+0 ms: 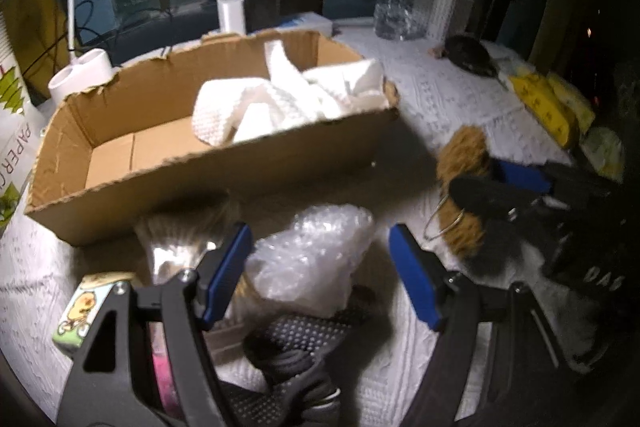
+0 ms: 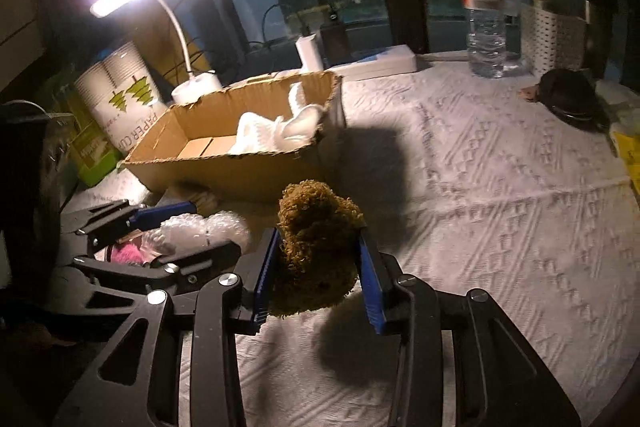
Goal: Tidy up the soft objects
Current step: 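Lift the brown plush with the right tool while the left tool carries bubble wrap to the box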
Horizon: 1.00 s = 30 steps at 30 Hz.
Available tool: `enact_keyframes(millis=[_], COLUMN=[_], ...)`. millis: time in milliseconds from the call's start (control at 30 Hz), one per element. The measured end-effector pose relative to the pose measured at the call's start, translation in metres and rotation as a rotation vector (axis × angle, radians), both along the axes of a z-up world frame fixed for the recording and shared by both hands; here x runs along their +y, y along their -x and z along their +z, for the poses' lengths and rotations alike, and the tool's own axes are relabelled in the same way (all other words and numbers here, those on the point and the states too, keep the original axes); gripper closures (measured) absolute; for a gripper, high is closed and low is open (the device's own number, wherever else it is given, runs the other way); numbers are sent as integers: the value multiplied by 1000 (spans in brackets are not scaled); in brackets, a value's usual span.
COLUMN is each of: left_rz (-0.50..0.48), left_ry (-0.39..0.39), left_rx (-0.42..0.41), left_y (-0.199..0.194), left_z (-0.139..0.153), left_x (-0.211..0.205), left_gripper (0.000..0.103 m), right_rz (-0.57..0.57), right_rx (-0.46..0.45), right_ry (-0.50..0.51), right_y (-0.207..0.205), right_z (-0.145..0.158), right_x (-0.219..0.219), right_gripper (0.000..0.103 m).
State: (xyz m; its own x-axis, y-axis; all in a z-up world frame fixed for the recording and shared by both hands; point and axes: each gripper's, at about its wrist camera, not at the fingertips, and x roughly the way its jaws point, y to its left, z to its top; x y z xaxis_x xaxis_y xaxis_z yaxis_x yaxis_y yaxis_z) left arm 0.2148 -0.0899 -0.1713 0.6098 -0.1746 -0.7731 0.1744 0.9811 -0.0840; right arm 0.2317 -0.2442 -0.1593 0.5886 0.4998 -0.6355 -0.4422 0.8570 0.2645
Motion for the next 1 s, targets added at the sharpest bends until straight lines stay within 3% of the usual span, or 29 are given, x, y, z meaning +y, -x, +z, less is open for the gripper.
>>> enact_keyframes(millis=[100,133,267,700,1000], left_rz=[-14,-20,-29,-16,56], left_ry=[-7,-9,-15,49,79], left_rx=[10,16,23,-96,-158], left_y=[0,0,1,23,39], left_z=[-4,-6,-7,33,54], left_x=[-3,-3,-4,16,56], left_gripper=[35,49,56,58,58], right_rz=[-12,-15,-21,-12,32], right_rx=[-2,-3,-11,-59,-97], right_ry=[-3,-3,0,26,49], right_y=[1,2,4,15,23], right_z=[1,2,5,27,43], right_x=[-3,-5,-5,12,40], right_gripper=[63,63,63,63,63])
